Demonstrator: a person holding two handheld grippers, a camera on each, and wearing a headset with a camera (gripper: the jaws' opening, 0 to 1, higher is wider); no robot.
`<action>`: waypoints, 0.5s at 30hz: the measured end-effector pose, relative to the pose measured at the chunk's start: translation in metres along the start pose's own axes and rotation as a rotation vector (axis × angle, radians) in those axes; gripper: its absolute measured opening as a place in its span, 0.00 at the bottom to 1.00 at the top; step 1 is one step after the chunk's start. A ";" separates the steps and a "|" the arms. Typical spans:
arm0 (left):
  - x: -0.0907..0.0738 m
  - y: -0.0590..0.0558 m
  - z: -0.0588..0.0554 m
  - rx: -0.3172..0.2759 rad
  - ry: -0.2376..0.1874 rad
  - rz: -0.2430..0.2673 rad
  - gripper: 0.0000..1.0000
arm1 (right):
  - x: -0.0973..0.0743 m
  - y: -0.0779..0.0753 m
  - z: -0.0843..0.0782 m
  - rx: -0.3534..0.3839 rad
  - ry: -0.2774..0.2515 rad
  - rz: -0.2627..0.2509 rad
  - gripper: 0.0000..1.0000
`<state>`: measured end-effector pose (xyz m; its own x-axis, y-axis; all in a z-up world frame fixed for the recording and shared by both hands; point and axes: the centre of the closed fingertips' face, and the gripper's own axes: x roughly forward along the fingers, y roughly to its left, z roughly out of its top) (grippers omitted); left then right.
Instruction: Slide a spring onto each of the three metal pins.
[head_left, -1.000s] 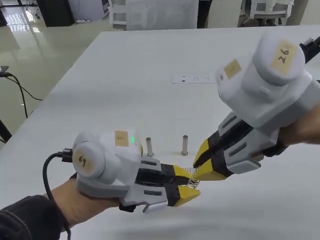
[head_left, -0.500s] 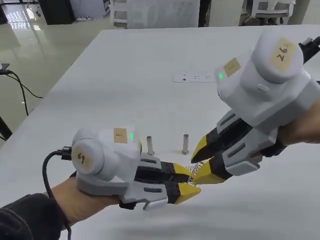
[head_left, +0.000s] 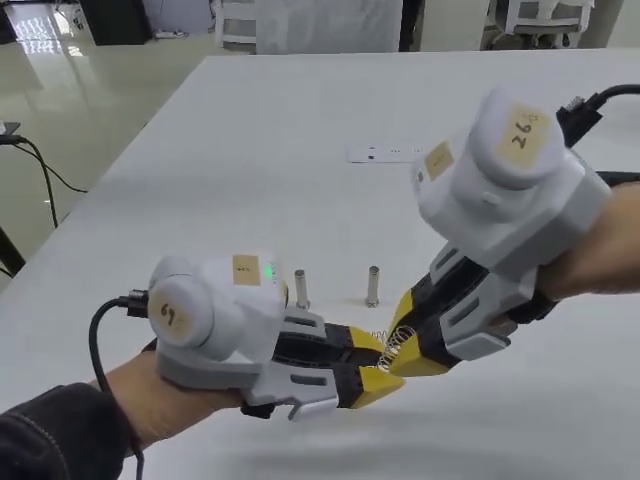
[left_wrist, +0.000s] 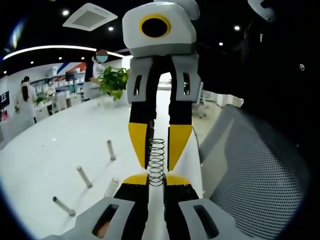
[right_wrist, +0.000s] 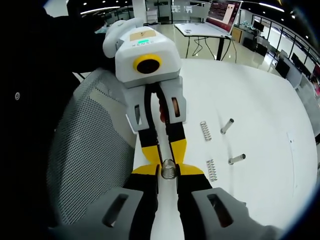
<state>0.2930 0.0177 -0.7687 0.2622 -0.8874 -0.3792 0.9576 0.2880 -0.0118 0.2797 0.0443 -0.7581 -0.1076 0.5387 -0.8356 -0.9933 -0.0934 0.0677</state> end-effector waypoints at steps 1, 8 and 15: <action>0.000 0.000 0.000 0.000 0.000 -0.001 0.02 | 0.000 0.000 0.000 -0.003 0.003 -0.001 0.10; 0.001 -0.001 0.000 0.002 0.004 -0.003 0.02 | 0.001 0.001 -0.003 -0.009 0.026 0.013 0.09; 0.001 0.000 0.000 -0.014 -0.001 -0.002 0.02 | 0.000 0.000 -0.004 -0.014 0.048 0.019 0.08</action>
<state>0.2933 0.0163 -0.7688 0.2608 -0.8883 -0.3781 0.9562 0.2916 -0.0255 0.2800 0.0409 -0.7603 -0.1239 0.4963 -0.8593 -0.9904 -0.1148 0.0765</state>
